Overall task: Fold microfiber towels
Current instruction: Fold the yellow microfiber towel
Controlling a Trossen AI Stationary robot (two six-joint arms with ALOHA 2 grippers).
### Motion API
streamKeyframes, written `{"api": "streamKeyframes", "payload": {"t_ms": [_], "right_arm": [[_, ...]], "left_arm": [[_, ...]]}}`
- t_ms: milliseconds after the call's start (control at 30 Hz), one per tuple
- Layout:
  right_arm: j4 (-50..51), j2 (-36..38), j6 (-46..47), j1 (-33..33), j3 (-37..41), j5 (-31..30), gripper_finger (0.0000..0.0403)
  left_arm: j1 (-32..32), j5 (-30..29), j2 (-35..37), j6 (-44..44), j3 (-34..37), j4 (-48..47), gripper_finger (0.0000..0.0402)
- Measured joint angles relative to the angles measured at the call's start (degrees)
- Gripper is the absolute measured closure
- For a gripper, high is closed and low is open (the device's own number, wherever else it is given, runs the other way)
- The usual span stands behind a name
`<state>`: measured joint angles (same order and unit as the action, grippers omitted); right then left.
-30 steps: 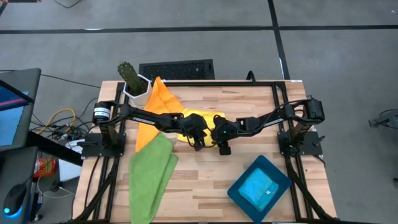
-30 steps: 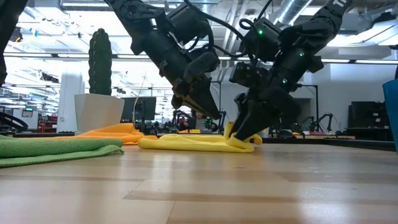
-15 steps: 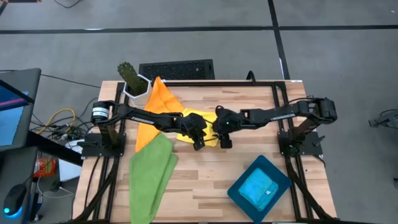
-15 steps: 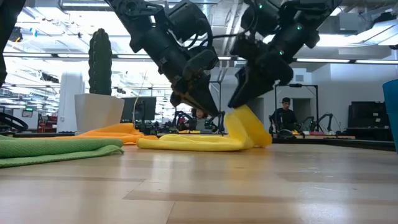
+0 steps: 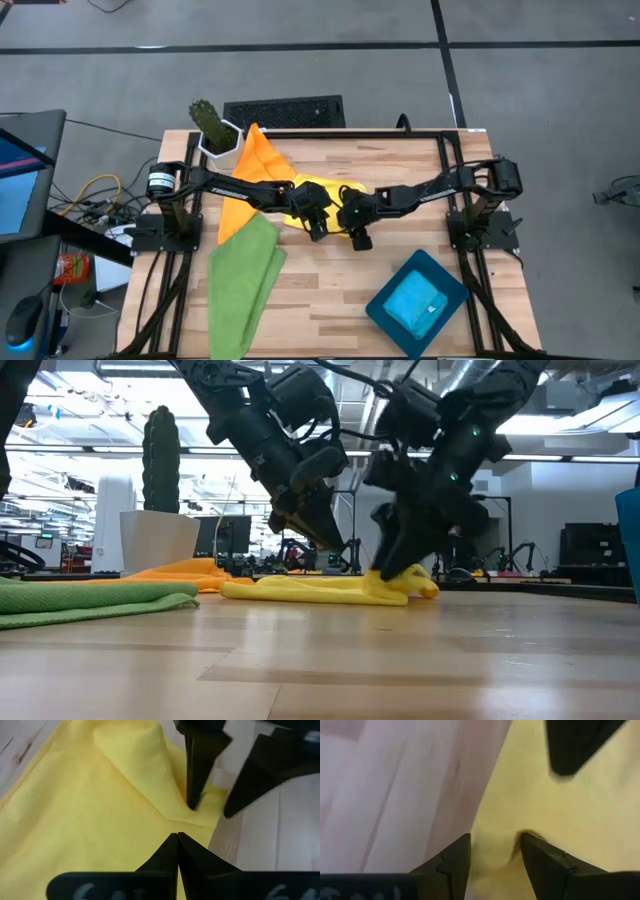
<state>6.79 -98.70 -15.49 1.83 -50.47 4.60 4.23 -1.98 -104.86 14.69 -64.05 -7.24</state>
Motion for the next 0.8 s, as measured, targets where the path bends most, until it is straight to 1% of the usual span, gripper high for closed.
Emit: {"api": "streamKeyframes", "payload": {"t_ms": [233,400,500,600,700,800], "right_arm": [[3.1,4.5,0.0,1.5,-4.4,0.0,0.0211],[6.4,8.0,0.0,3.5,-4.5,0.0,0.0206],[8.6,8.5,-0.2,4.3,-4.4,0.5,0.0203],[9.0,7.4,-1.1,4.0,-3.8,3.6,0.0202],[11.8,6.6,0.2,3.7,-3.3,4.6,0.0206],[14.3,9.0,2.2,4.5,-3.3,4.5,0.0212]], "left_arm": [[0.0,-0.3,0.0,0.0,0.0,0.1,0.0402],[0.0,-0.3,0.0,0.0,0.0,0.2,0.0402],[0.0,-0.3,0.0,0.0,0.0,0.3,0.0401],[0.0,-0.4,-0.1,0.0,0.0,0.3,0.0401],[0.0,-0.4,-0.1,0.1,0.0,0.1,0.0401],[-0.1,-0.4,-0.1,0.5,0.0,-0.4,0.0401]]}}
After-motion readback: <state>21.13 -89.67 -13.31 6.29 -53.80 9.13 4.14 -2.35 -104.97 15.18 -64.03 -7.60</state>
